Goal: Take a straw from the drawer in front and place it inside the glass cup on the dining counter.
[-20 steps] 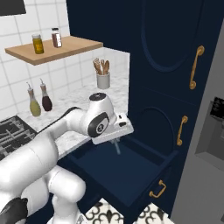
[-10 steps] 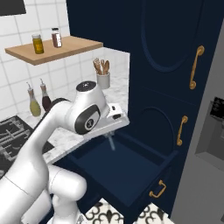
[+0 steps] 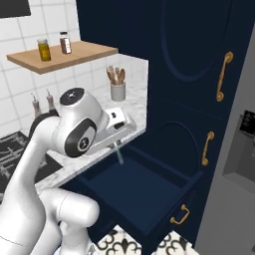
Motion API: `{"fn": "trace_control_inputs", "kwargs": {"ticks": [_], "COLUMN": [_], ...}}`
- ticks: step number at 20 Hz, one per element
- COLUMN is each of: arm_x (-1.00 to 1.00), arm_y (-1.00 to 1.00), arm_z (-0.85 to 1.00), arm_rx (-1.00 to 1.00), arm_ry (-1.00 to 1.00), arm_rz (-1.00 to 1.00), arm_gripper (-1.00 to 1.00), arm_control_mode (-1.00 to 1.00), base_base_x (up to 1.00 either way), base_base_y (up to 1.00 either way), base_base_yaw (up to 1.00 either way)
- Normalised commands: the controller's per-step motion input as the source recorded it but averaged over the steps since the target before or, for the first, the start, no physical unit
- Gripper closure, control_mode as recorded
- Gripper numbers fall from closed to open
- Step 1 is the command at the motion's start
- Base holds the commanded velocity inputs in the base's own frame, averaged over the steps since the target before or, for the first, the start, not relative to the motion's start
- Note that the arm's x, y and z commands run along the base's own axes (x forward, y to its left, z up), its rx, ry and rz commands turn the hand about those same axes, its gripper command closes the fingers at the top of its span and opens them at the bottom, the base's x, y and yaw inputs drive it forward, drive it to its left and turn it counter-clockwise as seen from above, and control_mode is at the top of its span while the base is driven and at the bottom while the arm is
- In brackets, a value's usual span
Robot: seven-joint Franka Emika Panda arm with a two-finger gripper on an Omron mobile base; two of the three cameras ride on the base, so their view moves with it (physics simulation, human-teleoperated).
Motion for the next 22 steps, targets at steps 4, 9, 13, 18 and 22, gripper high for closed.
{"fn": "trace_control_inputs", "kwargs": {"ticks": [4,9,13,18,22], "arm_x": [0.0,0.0,0.0,0.0,0.0], "arm_y": [0.0,0.0,0.0,0.0,0.0], "arm_z": [0.0,0.0,0.0,0.0,0.0], "arm_rx": [0.0,0.0,0.0,0.0,0.0], "arm_ry": [0.0,0.0,0.0,0.0,0.0], "arm_rz": [0.0,0.0,0.0,0.0,0.0], "arm_gripper": [1.0,1.0,1.0,1.0,1.0], "arm_control_mode": [1.0,1.0,1.0,1.0,1.0], "base_base_x": [-0.64,-0.51,-0.22,-0.03,0.0], "base_base_y": [0.03,0.0,0.0,0.0,0.0], "base_base_yaw": [-0.13,-0.51,-0.73,-0.86,-0.95]}}
